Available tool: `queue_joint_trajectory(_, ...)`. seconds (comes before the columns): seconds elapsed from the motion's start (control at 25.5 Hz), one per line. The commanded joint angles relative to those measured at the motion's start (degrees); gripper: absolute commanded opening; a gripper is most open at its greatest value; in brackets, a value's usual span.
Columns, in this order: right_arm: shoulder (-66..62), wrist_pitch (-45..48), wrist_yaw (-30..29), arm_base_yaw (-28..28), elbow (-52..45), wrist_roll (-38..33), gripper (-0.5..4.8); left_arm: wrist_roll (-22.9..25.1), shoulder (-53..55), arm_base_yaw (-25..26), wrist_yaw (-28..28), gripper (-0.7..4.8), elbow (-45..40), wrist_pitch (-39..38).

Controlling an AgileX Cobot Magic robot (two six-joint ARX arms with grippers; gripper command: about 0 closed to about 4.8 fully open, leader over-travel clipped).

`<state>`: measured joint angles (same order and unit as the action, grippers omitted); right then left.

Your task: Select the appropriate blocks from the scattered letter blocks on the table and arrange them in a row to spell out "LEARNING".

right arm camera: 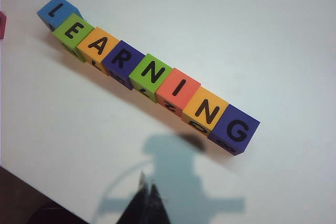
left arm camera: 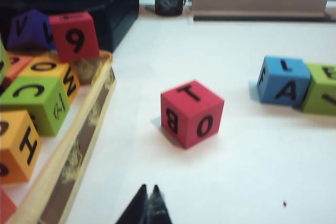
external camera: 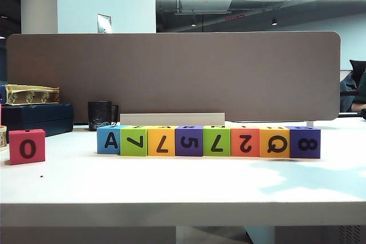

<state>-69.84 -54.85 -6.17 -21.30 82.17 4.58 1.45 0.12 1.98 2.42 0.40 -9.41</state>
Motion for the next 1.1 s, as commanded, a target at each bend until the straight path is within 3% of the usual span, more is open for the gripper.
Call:
queue_joint_trajectory(0.04,0.2,0.7,-0.1,0.0,0.2,0.1,-0.01,0.3,0.0,-0.3,0.2,-0.05,0.2,-1.5)
queue_joint_trajectory(0.2,0.2,0.7,-0.1,0.0,0.2,0.1,-0.01,3.3,0.0,-2.0,0.1,-0.05,0.2,-1.6)
queue_joint_trajectory(0.43,0.2,0.7,-0.2,0.0,0.2,0.1,-0.01,1.3,0.0,-2.0,0.2,-0.05,0.2,-1.0)
queue_joint_trajectory(1.1,0.2,0.7,-0.2,0.0,0.2,0.1,-0.01,1.3,0.0,-2.0,0.3,-0.05,0.2,-1.0)
